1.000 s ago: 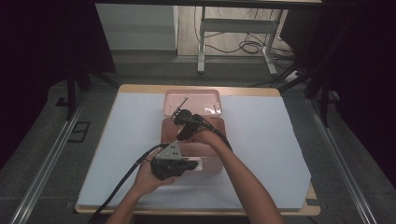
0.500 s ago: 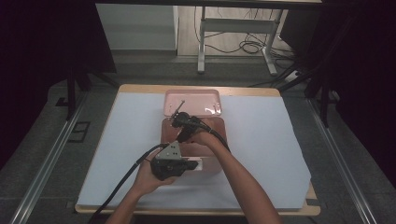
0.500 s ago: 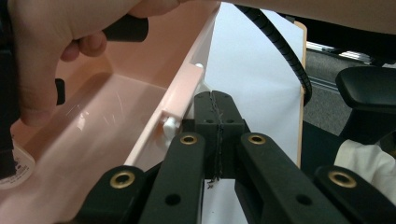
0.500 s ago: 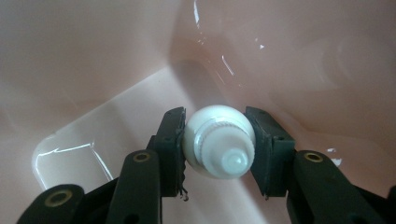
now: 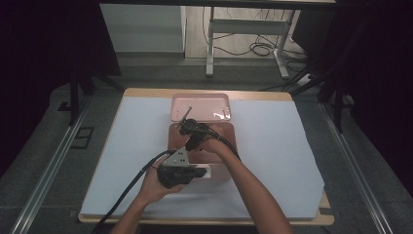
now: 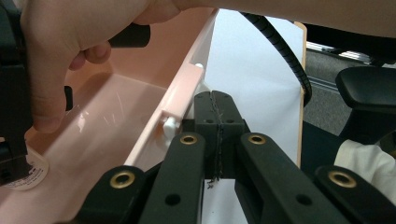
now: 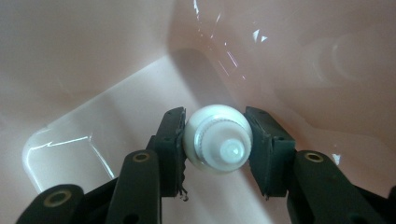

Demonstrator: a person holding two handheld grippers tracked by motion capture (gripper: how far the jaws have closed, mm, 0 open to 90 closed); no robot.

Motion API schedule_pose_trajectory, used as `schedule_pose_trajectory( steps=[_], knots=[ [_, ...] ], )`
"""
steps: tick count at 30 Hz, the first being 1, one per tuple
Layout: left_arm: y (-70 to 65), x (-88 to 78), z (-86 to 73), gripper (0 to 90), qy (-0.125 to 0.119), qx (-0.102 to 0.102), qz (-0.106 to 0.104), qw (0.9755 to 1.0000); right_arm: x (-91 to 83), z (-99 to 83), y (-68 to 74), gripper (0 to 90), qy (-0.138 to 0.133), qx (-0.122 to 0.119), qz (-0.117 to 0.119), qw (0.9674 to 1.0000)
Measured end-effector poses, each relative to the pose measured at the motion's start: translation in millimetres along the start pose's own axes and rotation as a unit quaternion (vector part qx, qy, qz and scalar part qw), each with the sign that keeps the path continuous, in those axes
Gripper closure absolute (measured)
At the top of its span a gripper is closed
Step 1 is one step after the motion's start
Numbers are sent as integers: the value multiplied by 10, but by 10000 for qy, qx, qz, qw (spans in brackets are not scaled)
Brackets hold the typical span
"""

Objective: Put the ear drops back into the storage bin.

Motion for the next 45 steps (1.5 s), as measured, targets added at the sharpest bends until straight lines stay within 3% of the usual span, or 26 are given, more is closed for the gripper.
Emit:
schedule_pose_trajectory(
  steps=[14, 26, 45],
  knots=[
    [0, 0, 0, 900, -3, -3, -2, 10000, -76, 4, 7, 571, -111, 48, 36, 9999],
    [-1, 2, 3, 900, -17, -24, -3, 10000, -340, 13, -10, 501, -479, 151, 81, 9987],
    [-5, 3, 2, 900, -24, -41, -5, 10000, -781, -96, -106, 481, -985, 367, 65, 9944]
  ],
)
Point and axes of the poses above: each handheld gripper's, and its own axes: x roughly forward along the jaws, z roughly out of its top, y roughly to its left, the point moved 8 cm from there along x, roughly forward along the jaws
